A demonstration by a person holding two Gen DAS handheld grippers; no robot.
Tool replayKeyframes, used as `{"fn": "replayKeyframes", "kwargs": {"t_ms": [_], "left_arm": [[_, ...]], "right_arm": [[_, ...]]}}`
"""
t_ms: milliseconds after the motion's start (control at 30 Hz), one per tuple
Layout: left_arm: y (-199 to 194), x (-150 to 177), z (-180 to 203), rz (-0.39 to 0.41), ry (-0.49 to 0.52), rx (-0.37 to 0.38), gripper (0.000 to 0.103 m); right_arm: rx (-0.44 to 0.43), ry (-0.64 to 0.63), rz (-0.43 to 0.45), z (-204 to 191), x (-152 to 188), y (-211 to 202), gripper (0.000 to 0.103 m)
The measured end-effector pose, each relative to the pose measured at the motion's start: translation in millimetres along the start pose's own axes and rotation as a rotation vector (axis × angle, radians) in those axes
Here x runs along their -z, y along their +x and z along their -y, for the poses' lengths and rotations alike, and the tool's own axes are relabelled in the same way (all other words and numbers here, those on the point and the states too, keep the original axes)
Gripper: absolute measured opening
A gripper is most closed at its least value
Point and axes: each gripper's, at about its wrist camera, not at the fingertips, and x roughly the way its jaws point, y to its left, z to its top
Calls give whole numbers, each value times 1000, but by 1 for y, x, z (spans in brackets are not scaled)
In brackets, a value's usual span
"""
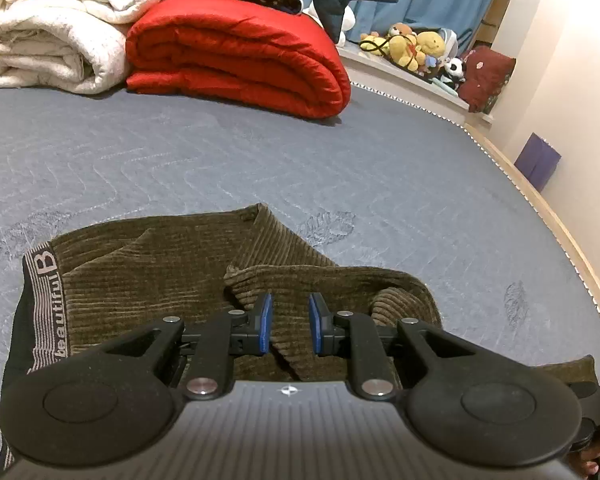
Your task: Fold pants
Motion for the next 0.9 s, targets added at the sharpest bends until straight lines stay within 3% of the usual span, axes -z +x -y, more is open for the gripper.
{"fn": "replayKeyframes", "kwargs": {"t_ms": [67, 167, 267, 367, 433, 500, 600, 633, 667, 700, 733, 833, 900], "left_arm": [[2, 0, -1, -3, -5, -5, 22], [3, -2, 1, 5, -10, -9, 22], [2, -4, 1, 13, -11, -8, 22], [2, -6, 1, 23, 2, -18, 22], [2, -7, -2, 26, -2, -27, 22], [2, -7, -3, 27, -4, -31, 22], [2, -6, -3, 28, 16, -33, 22], [3, -5, -2, 28, 22, -32, 22], [3, -5, -1, 27, 25, -30, 22], [5, -5, 0, 26, 27, -27, 22], [5, -4, 1, 25, 29, -25, 22], [7, -2, 7, 17, 40, -13, 22], [8, 1, 9, 13, 57, -3, 22]], "right_arm": [[-25, -8, 15, -6, -3, -1, 37], [1, -35, 33, -11, -9, -7, 19], [-11, 3, 163, -3, -28, -43, 17], [-54, 78, 374, 17, -53, -105, 17], [-58, 101, 465, 36, -67, -139, 17], [-30, 107, 474, 64, -84, -158, 16], [141, 157, 389, 127, -125, -166, 16], [141, 157, 389, 127, -125, -166, 16], [225, 214, 368, 150, -137, -164, 17], [420, 377, 360, 195, -155, -162, 18], [516, 482, 386, 218, -159, -163, 24], [676, 714, 494, 251, -139, -154, 45], [671, 817, 498, 258, -109, -129, 47]]}}
